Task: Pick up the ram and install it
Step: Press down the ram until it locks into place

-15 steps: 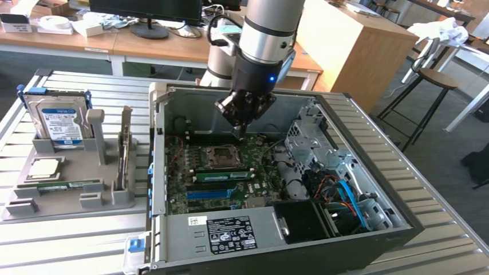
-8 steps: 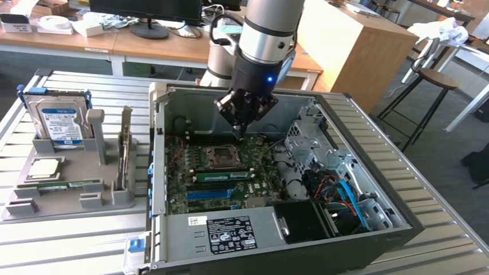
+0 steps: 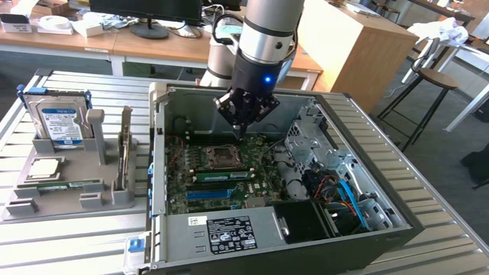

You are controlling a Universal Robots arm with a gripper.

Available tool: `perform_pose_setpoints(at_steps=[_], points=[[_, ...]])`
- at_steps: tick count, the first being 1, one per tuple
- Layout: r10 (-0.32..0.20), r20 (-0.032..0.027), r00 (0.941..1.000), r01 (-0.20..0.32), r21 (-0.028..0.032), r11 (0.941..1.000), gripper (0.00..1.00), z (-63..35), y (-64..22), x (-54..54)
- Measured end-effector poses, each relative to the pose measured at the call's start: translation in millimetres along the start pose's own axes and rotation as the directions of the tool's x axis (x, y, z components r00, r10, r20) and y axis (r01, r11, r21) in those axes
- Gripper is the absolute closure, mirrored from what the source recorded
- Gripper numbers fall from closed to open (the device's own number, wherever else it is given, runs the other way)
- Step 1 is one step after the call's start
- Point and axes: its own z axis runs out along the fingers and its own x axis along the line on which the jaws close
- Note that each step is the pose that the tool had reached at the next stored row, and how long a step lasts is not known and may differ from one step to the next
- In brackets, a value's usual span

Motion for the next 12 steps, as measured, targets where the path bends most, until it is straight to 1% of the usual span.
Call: perform_pose_setpoints(at_steps=[6,12], points=[[0.058,0.0019,0.9983,-0.058,0.0014,0.9983,0.9,0.1,0.1,0.0],[0.059,0.002,0.9982,-0.059,0.0015,0.9982,0.9,0.1,0.2,0.0]])
